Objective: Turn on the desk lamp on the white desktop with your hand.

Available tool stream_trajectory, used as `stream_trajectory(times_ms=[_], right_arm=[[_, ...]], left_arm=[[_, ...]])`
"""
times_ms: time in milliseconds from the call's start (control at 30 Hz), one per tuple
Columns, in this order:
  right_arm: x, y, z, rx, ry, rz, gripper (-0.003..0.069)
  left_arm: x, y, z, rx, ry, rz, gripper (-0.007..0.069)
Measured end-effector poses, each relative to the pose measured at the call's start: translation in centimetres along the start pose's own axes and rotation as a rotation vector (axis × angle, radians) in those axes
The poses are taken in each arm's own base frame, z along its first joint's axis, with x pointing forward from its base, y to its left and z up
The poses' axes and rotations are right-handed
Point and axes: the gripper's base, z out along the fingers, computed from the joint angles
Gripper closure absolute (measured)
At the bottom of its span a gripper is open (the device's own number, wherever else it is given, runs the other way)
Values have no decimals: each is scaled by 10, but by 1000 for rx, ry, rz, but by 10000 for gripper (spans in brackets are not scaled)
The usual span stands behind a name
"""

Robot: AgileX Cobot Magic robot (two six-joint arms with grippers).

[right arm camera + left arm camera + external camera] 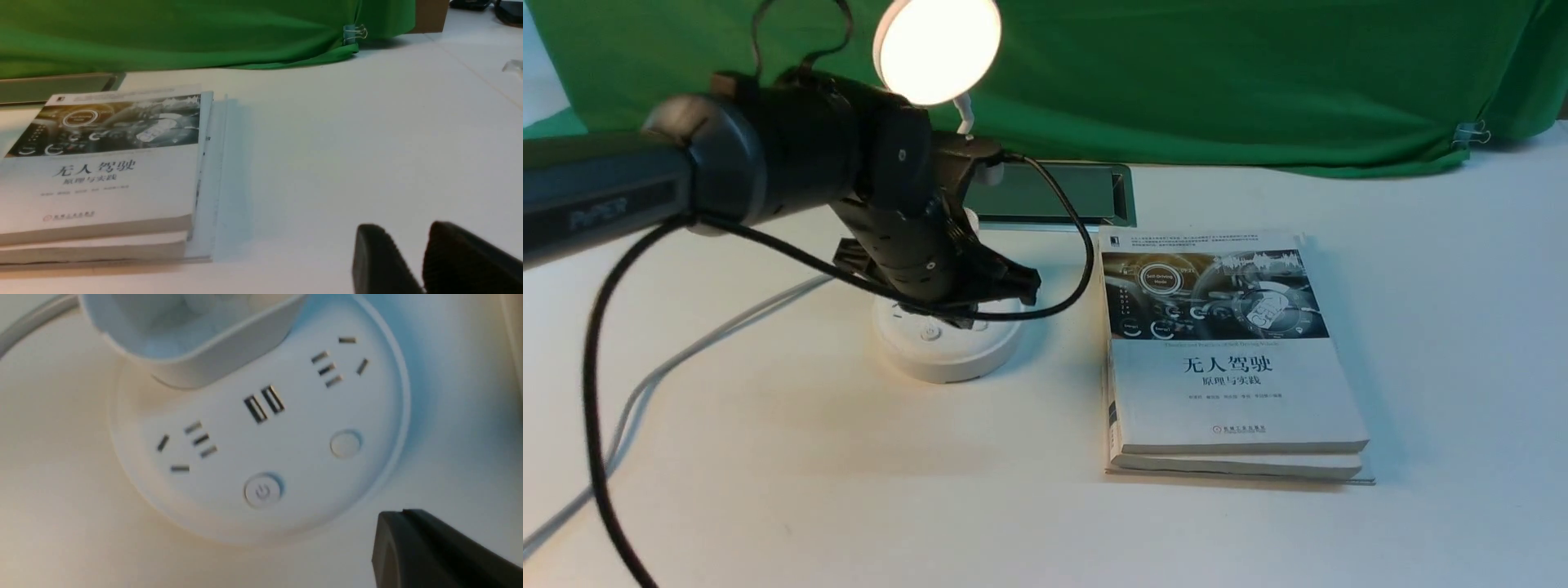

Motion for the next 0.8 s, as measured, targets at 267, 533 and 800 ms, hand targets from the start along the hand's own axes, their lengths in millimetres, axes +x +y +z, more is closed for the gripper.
stream_trajectory(times_ms=[267, 533, 800], right_arm=[[0, 0, 0, 0, 0, 0, 419], [0, 0, 0, 0, 1, 0, 419], [0, 0, 0, 0, 0, 0, 419]], left_arm=[[81, -4, -3, 140, 321, 20, 624], [124, -6, -90, 229, -20, 103, 624], [193, 20, -186, 86, -932, 176, 624]])
